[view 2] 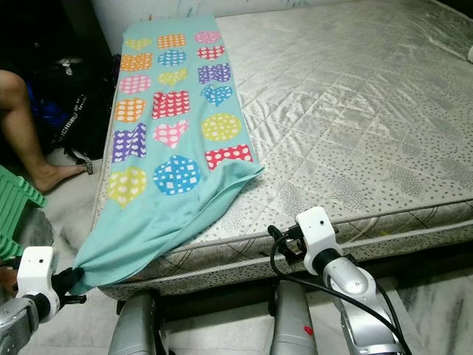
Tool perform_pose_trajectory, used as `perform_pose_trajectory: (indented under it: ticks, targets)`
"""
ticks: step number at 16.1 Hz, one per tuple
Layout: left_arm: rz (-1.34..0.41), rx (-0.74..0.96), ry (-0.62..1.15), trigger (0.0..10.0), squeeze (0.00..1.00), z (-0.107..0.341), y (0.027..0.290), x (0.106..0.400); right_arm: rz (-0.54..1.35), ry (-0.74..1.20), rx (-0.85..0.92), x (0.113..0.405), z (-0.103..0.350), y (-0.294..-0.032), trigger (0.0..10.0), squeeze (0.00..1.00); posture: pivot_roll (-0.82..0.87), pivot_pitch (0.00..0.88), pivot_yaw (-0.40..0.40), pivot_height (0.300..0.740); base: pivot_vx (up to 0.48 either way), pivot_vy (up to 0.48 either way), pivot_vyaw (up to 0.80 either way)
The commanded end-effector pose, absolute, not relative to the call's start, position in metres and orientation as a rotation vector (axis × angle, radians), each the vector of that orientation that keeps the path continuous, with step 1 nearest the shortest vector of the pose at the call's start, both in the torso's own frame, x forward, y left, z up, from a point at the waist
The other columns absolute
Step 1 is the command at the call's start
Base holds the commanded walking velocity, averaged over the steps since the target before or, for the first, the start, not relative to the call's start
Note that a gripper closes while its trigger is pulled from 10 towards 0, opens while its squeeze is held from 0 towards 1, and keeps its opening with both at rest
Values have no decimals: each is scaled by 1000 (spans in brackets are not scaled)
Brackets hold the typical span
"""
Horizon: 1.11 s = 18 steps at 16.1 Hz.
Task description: Clean up the room
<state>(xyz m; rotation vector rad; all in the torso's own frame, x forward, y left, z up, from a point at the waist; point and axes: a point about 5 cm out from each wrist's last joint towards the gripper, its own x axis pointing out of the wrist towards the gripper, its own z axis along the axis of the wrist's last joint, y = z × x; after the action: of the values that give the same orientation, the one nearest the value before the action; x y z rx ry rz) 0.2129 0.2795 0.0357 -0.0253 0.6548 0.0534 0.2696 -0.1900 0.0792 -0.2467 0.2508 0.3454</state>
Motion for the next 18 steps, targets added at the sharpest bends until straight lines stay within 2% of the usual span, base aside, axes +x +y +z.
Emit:
perform_pose_trajectory:
  ticks: [1, 9, 10, 11, 12, 13, 15, 18]
  targets:
    - [110, 2, 660, 0, 0, 37, 294, 210, 341, 241, -250, 271, 81, -192, 10000, 0, -136, 59, 55, 553, 0, 0, 0]
    - [156, 53, 714, 0, 0, 19, 308, 206, 344, 236, -256, 273, 79, -190, 10000, 0, -137, 53, 57, 553, 0, 0, 0]
    - [153, 52, 711, 314, 0, 19, 306, 206, 345, 236, -258, 273, 79, -189, 10000, 0, -138, 44, 58, 553, 0, 0, 0]
    - [129, 89, 707, 10000, 0, 20, 302, 208, 335, 237, -263, 275, 79, -190, 10000, 0, -139, 43, 59, 553, 0, 0, 0]
    - [102, 77, 691, 10000, 0, 23, 296, 210, 321, 242, -267, 275, 79, -192, 10000, 0, -138, 41, 58, 553, 0, 0, 0]
    - [89, 51, 687, 10000, 1000, 25, 291, 210, 311, 248, -268, 276, 79, -194, 10000, 0, -137, 41, 58, 553, 0, 0, 0]
    - [52, 81, 686, 10000, 1000, 29, 280, 209, 305, 257, -266, 276, 76, -195, 10000, 0, -128, 36, 56, 553, 0, 0, 0]
    - [49, 150, 588, 10000, 1000, 45, 267, 213, 304, 253, -259, 280, 76, -191, 10000, 0, -114, 30, 57, 553, 0, 0, 0]
